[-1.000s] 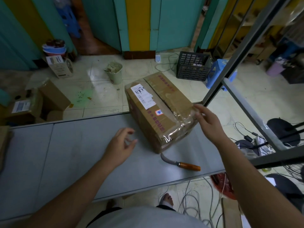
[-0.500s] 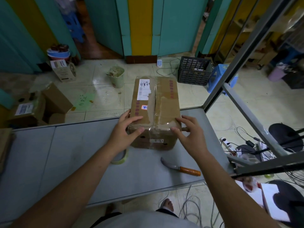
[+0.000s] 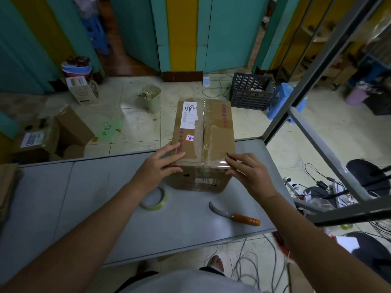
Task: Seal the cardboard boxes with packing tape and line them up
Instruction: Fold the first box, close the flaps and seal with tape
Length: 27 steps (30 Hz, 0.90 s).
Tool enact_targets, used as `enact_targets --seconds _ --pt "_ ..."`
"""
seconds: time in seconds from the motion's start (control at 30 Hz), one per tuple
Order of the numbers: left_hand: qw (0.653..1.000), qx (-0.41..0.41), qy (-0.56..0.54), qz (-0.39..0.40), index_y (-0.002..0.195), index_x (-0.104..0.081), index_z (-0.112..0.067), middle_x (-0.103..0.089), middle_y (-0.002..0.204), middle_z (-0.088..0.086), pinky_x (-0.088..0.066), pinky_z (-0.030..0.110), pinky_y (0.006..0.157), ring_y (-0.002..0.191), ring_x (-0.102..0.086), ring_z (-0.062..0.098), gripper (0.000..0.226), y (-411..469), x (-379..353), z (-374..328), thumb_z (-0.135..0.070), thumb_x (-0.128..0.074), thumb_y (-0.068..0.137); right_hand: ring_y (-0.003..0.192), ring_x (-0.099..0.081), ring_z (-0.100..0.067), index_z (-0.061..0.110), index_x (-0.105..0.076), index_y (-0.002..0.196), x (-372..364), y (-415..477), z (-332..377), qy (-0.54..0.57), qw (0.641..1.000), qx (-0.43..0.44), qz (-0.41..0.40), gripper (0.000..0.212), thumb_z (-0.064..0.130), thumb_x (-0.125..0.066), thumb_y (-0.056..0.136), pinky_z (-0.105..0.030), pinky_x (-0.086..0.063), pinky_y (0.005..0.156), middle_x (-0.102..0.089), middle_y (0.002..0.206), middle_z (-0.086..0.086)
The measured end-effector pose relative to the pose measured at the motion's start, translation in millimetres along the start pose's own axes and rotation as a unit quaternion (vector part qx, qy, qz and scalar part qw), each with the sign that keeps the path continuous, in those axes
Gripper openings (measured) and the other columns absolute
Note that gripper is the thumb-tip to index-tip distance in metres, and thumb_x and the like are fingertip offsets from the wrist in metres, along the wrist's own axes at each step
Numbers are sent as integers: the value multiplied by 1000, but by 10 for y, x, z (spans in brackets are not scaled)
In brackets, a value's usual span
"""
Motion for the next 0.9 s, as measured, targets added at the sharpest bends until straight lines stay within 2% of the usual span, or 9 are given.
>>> enact_targets --seconds 0.17,0.23,0.37,0.5,0.63,0.73,0.9 --pt "1000 17 -17 13 152 -59 -26 -36 169 -14 -41 45 123 155 -37 10 57 -76 29 57 -27 -72 97 129 -59 -17 14 -64 143 -2 -184 -53 56 995 -81 19 47 17 -73 97 -32 -50 110 -58 148 0" --pt "999 25 -24 9 152 -59 -26 -37 168 -16 -43 40 122 153 -39 7 55 -121 53 95 -24 -71 98 132 -58 -13 15 -63 143 8 -270 -79 68 990 -121 9 47 17 -74 97 -31 -50 111 -57 146 1" --pt "996 59 -60 -17 146 -64 -24 -44 163 -17 -48 30 116 149 -44 4 54 -126 94 157 -8 -76 96 109 -64 -13 13 -70 130 64 -308 -132 76 976 -200 -47 39 21 -79 93 -24 -57 96 -61 123 -2" --pt "989 93 -97 -68 145 -64 -24 -55 149 -11 -62 32 96 139 -56 11 60 -146 164 170 -8 -83 91 90 -68 -9 14 -74 117 57 -373 -123 65 963 -253 -69 30 23 -81 90 -20 -56 83 -72 102 2" --pt "973 152 -77 -153 113 -73 -19 -71 116 -6 -64 23 79 110 -72 10 37 -254 271 224 -16 -92 81 82 -65 -3 15 -79 103 20 -432 -134 56 956 -275 -80 15 22 -81 89 -7 -50 78 -76 93 2" --pt "972 146 -53 -177 90 -80 -13 -76 94 -5 -57 14 72 90 -73 9 19 -310 296 192 -19 -94 79 81 -62 -4 14 -78 100 -13 -449 -128 42 959 -270 -73 11 19 -81 90 -3 -45 75 -75 91 1" --pt "971 165 -61 -164 83 -82 -12 -77 84 -4 -54 12 71 83 -72 9 11 -299 269 228 -16 -92 80 79 -63 -10 11 -75 96 -56 -387 -140 16 973 -225 -40 9 15 -80 90 1 -40 75 -73 88 -3"
Point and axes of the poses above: each hand's wrist, its own y-axis towards the middle knuckle, its own x-axis out of the back of the hand, z = x × y, the point moved 9 cm from there along y, towards the middle knuckle
